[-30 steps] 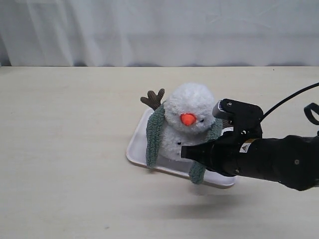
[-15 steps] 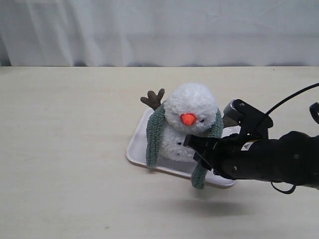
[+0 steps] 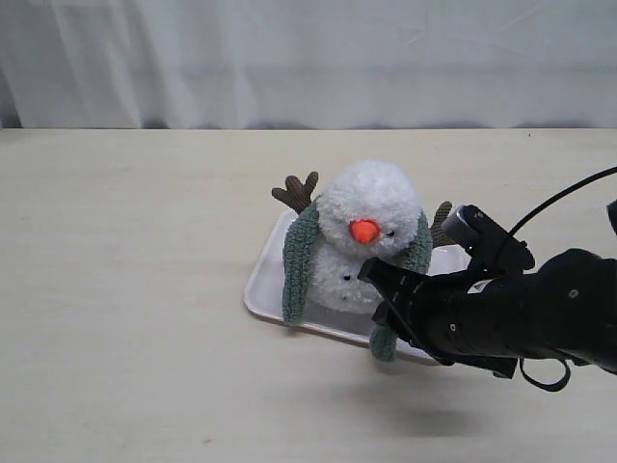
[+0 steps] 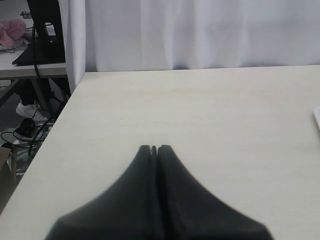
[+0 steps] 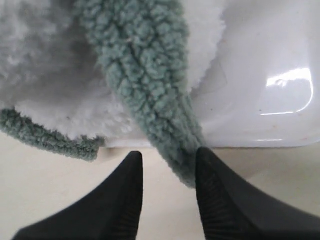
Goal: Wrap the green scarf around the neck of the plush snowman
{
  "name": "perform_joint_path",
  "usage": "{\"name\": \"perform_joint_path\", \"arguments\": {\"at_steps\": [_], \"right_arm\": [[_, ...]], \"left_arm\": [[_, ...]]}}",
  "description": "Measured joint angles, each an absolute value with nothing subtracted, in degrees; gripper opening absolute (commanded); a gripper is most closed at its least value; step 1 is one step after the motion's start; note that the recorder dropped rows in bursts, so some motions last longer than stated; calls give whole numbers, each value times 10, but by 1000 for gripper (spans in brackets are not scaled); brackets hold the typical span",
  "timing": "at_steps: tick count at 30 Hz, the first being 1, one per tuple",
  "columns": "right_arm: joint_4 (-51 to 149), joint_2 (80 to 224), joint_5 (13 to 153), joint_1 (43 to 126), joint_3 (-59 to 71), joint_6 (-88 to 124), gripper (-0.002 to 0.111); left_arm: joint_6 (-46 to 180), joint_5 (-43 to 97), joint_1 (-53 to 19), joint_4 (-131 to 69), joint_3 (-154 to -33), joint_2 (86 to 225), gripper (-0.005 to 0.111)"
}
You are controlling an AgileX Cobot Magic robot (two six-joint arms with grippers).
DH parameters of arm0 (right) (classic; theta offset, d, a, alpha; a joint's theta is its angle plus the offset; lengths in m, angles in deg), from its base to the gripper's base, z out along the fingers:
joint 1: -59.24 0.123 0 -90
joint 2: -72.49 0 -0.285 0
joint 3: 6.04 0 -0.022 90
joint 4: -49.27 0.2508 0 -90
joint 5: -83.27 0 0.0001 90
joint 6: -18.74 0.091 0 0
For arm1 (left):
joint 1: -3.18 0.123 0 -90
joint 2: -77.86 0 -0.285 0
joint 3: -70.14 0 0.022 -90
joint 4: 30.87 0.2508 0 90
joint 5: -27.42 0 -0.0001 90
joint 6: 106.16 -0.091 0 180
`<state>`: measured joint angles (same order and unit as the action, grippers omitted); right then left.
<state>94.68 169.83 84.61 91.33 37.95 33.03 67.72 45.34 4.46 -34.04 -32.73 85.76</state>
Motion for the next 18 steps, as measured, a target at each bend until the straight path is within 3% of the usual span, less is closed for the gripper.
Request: {"name": "perform_joint_path", "arguments": {"at_steps": [18], "right_arm": [[822,1648,966,933,343,303,34]], "left_arm": [[677,453,45,-340,-327,858,0]]}}
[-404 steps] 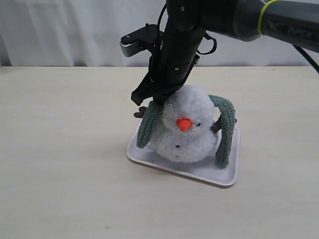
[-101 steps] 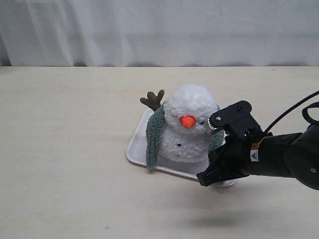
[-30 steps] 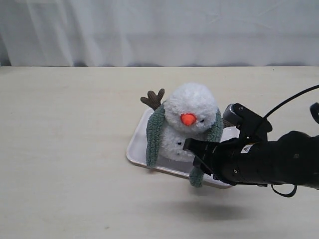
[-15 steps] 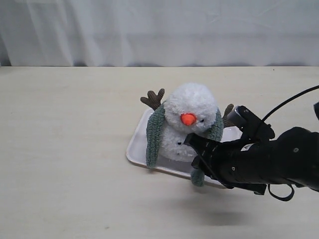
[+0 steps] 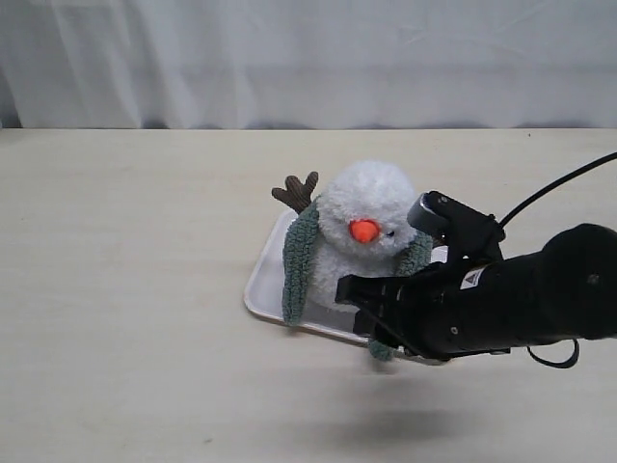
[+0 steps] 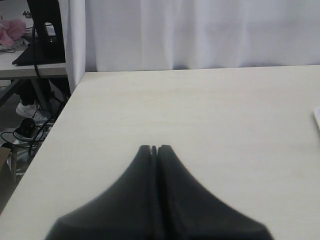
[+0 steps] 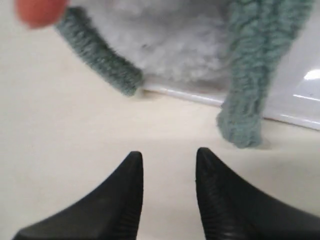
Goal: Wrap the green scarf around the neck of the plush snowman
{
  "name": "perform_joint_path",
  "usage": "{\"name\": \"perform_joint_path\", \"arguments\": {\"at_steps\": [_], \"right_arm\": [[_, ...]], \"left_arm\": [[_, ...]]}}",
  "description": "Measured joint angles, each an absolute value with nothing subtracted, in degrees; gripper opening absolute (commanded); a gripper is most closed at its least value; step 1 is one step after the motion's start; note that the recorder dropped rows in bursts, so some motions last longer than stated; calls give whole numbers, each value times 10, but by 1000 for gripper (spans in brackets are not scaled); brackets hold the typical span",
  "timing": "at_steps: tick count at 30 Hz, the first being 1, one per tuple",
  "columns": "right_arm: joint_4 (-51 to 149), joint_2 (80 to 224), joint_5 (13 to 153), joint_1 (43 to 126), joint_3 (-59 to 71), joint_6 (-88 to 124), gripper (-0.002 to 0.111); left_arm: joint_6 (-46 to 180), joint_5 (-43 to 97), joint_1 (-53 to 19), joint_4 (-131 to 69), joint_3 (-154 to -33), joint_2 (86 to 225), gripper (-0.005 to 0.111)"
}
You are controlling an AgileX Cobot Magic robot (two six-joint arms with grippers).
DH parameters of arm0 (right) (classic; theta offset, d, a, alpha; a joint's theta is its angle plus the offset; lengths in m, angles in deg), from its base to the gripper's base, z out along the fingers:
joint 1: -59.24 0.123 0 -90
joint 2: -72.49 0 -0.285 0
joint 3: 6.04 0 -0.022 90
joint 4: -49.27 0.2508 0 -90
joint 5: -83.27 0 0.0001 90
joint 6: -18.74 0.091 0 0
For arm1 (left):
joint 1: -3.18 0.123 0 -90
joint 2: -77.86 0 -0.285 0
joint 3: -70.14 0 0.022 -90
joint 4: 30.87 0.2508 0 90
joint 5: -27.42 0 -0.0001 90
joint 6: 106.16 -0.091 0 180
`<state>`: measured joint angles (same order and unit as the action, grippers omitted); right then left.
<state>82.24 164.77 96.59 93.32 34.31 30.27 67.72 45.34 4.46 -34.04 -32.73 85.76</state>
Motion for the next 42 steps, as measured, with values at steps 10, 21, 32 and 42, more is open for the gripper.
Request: {"name": "perform_joint_path", "arguments": {"at_steps": [10,21,32,42], "right_arm": [[815,1587,978,1081,295,220,34],[613,1717,978,1156,192,308,34],[83,1829,1258,1174,14,677,51],[39,1850,1301,1199,27,903,67]], "left_arm": [[677,453,45,-340,-327,858,0],[677,453,45,-340,-327,858,0],[677,453,45,-340,-327,858,0],[677,453,45,-340,-327,858,0]]}}
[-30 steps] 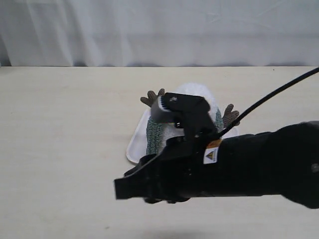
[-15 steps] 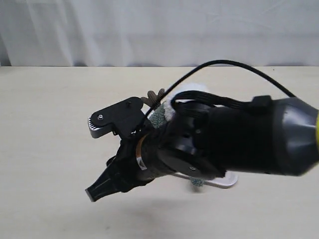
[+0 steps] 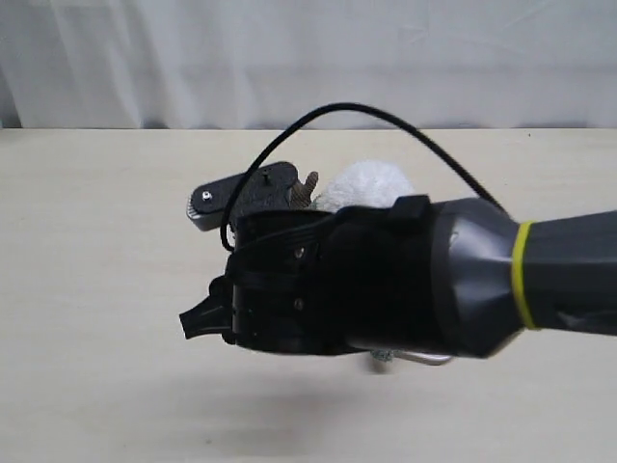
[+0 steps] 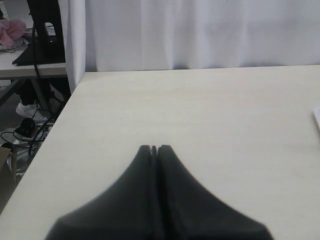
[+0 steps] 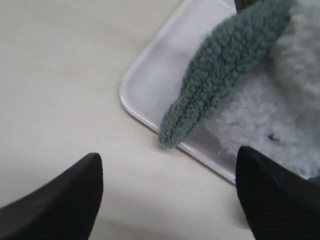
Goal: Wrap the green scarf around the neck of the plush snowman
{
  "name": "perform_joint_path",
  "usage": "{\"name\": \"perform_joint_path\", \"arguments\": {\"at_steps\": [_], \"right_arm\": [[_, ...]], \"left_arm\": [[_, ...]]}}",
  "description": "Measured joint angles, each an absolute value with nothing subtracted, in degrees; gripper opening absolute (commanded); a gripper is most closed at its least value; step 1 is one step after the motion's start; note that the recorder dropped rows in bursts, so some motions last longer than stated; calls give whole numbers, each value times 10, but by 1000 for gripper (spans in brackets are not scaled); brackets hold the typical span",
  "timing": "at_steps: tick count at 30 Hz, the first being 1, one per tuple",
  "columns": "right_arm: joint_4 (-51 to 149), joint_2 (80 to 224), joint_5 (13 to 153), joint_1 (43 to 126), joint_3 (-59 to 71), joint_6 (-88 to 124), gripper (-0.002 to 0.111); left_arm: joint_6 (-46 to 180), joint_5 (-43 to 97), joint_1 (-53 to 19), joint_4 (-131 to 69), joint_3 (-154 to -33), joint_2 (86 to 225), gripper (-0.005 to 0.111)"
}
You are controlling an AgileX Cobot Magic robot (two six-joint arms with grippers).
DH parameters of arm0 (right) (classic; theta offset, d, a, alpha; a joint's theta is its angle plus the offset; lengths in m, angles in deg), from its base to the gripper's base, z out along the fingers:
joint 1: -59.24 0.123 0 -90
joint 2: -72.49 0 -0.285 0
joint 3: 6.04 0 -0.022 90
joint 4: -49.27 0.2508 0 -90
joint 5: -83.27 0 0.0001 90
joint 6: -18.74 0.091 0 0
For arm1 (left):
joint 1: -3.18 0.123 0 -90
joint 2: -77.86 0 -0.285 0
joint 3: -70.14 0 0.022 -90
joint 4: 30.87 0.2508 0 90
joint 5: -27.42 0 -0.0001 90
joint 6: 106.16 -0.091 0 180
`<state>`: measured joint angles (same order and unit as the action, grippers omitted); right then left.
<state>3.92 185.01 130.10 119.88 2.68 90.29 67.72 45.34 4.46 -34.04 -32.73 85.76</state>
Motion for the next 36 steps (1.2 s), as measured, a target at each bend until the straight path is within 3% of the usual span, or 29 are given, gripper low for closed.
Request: {"name": "perform_joint_path", "arguments": {"at_steps": [12,36], "right_arm": [[-44,1936,1265,1199,39,1064,66],[-156,1999,1275,1199,39,1161,64]], "left_arm": [[677,453,45,-340,-327,858,0],[677,453,45,-340,-327,858,0]]}}
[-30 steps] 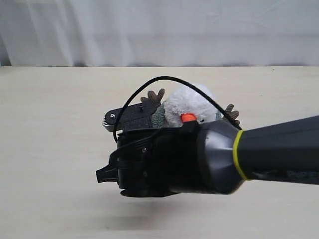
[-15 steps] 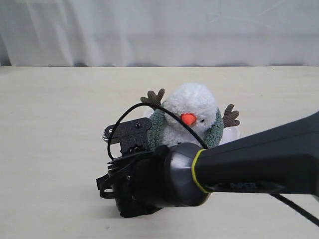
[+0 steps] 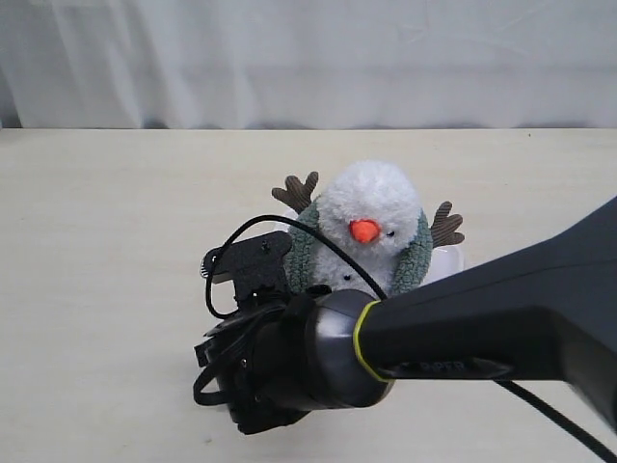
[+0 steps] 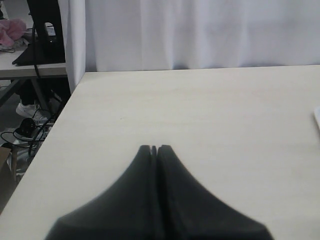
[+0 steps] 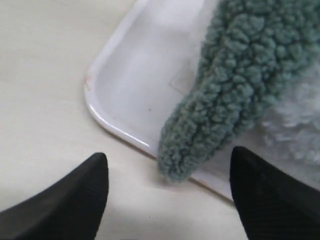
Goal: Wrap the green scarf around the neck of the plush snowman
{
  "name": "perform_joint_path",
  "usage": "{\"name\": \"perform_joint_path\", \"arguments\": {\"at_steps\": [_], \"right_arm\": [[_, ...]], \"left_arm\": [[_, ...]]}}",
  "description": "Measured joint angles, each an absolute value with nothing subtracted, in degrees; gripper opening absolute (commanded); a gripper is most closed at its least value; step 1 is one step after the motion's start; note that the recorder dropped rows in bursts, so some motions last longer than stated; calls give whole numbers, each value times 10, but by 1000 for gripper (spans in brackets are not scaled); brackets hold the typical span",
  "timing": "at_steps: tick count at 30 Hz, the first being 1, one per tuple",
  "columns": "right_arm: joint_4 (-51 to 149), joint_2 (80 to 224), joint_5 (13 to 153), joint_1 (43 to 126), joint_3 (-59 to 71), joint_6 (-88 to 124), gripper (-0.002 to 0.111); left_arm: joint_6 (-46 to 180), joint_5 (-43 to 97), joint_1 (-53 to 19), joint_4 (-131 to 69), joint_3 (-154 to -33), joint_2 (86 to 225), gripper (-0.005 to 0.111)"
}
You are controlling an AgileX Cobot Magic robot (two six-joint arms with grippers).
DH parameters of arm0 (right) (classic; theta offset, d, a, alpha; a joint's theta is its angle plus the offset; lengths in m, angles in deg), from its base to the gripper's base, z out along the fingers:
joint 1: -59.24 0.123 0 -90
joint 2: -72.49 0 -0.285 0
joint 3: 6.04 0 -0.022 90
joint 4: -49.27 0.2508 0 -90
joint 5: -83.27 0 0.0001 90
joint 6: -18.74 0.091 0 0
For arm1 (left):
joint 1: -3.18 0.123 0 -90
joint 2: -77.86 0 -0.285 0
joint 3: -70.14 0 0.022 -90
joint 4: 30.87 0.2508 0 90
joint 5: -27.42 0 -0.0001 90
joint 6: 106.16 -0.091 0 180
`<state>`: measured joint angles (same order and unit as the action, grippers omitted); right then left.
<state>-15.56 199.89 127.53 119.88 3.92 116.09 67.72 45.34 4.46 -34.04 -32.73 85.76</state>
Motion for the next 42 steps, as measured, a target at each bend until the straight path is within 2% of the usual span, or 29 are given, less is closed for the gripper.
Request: {"name": "perform_joint_path", "arguments": {"at_steps": [6,11,14,18,23,32,42], "right_arm": [[-191,1999,1299,1190,39,1221,64],[-226,1999,1289,1188,39,1256,37],[-228,1999,1289,1188,39,1258,27],[-236,1999,1289,1188,39,1258,22],[-238,1999,1289,1188,39,1220,4],[-203,1966,1289,1188,39,1116,4],[-75,1902,1319,1188,39,906,4]], "left_arm": [[677,453,45,-340,-327,858,0],[677,453,45,-340,-327,858,0],[677,453,45,-340,-327,858,0],[677,453,45,-340,-327,858,0],[677,453,45,-340,-327,858,0],[677,453,45,-340,-327,858,0],[677,453,45,-340,-327,858,0]]}}
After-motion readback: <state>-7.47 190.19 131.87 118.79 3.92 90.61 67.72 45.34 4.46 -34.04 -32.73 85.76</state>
